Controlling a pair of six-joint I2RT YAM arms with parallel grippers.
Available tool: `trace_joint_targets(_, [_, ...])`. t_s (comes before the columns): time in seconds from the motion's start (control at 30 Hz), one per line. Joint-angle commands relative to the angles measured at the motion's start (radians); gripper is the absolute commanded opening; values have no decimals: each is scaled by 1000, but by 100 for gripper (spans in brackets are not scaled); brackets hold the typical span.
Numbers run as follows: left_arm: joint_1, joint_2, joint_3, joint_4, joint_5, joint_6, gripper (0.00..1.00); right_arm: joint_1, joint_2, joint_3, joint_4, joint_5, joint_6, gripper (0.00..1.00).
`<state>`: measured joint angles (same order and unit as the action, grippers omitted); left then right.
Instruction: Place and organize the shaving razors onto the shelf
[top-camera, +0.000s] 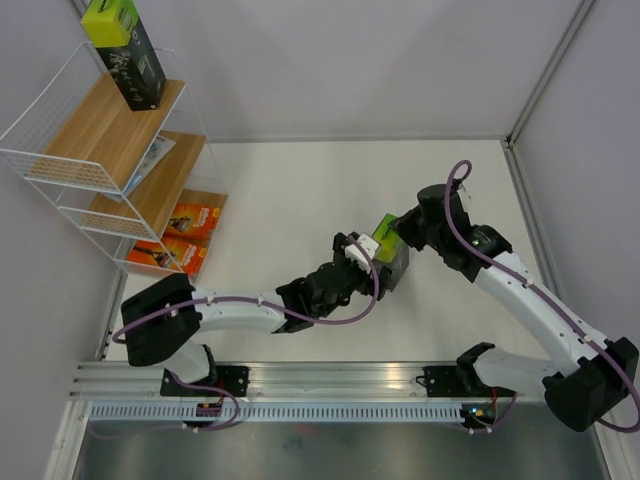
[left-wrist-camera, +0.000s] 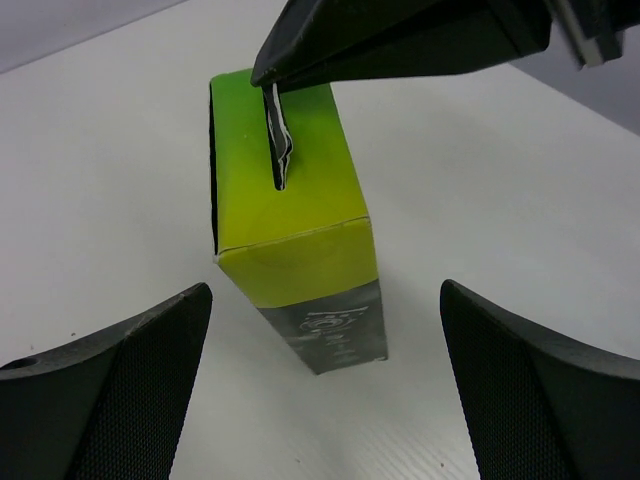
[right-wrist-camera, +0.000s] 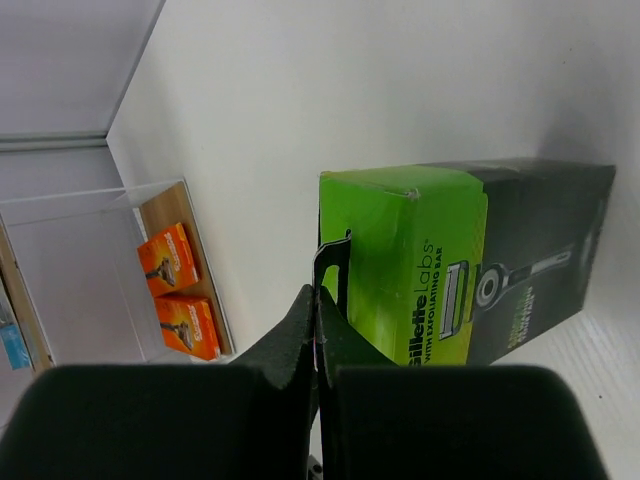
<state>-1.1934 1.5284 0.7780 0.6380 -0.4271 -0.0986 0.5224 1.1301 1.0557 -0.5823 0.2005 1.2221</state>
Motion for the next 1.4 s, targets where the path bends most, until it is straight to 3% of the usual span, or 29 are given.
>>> trace_joint_targets(0.0, [-5, 56, 20, 55, -48, 22, 100, 19, -4, 6, 96, 33, 73, 0])
trace_joint_targets(0.2, [-3, 142, 37, 130, -90, -10, 100, 34, -23, -65, 130, 20, 120, 1])
trace_joint_targets(0.4, [-3, 188, 35, 252, -27, -29, 100, 34, -64, -120, 147, 36, 149, 1])
trace_joint_targets(0.5, [-5, 184, 38, 238, 5, -55, 100, 34, -72, -131, 142, 51, 152, 1])
trace_joint_targets(0.8, [-5, 260, 167, 86, -148, -134, 100, 34, -87, -149, 156, 68, 243, 0])
trace_joint_targets(1.07, [-2, 360, 251, 103, -275, -142, 99, 34, -105, -157, 142, 63, 260, 1])
trace_joint_targets(1.37, [40, 378, 170, 313, -181, -128, 89, 33, -136, -187, 125, 51, 267, 0])
